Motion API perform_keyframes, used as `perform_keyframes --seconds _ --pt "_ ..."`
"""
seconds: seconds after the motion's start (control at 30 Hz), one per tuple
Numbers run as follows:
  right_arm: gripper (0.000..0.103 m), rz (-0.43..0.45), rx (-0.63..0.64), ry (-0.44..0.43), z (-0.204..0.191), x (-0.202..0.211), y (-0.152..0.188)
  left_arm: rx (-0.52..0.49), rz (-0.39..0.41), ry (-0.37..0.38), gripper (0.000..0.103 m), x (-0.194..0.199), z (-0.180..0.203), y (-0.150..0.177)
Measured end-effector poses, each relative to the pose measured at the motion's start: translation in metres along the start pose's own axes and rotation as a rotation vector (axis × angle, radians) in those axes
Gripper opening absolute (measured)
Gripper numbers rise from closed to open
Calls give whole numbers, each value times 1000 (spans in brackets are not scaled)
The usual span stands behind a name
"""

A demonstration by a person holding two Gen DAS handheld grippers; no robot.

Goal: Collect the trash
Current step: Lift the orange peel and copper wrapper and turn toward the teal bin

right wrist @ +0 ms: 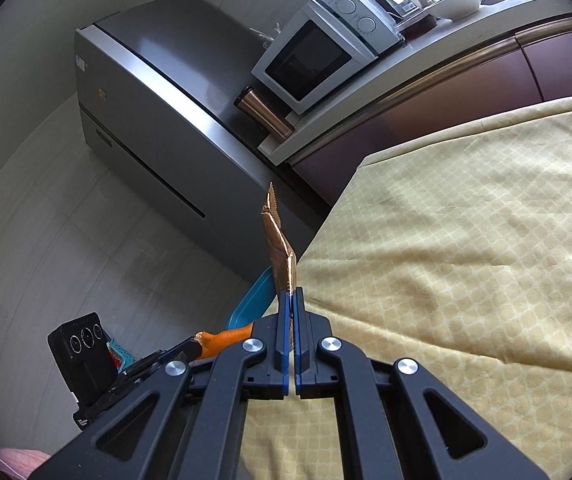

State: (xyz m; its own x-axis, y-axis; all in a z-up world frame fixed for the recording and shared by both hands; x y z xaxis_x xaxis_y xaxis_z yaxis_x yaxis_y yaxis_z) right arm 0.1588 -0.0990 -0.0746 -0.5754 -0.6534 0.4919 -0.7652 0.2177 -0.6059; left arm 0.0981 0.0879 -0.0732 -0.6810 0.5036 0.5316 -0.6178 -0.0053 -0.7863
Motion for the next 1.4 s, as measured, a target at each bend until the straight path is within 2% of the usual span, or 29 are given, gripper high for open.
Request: perform_keyframes --seconds 1.4 --pt "1 -131 79 -96 -73 -80 3 86 82 -149 10 44 -80 -16"
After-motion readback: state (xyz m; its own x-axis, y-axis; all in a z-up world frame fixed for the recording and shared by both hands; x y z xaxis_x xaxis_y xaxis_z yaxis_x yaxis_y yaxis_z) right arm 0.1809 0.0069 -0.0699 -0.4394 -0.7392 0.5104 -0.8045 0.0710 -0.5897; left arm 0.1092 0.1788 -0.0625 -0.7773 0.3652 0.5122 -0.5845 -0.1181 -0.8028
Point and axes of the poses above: each gripper's, at about its wrist camera, not at the fingertips, and x roughly against the way its jaws point, z to its right, y to its underside, the point moved 9 cm from there along -x, roughly the way its jaws point, and after that the axes turned 9 degrees about y, right-handed, at the moved point
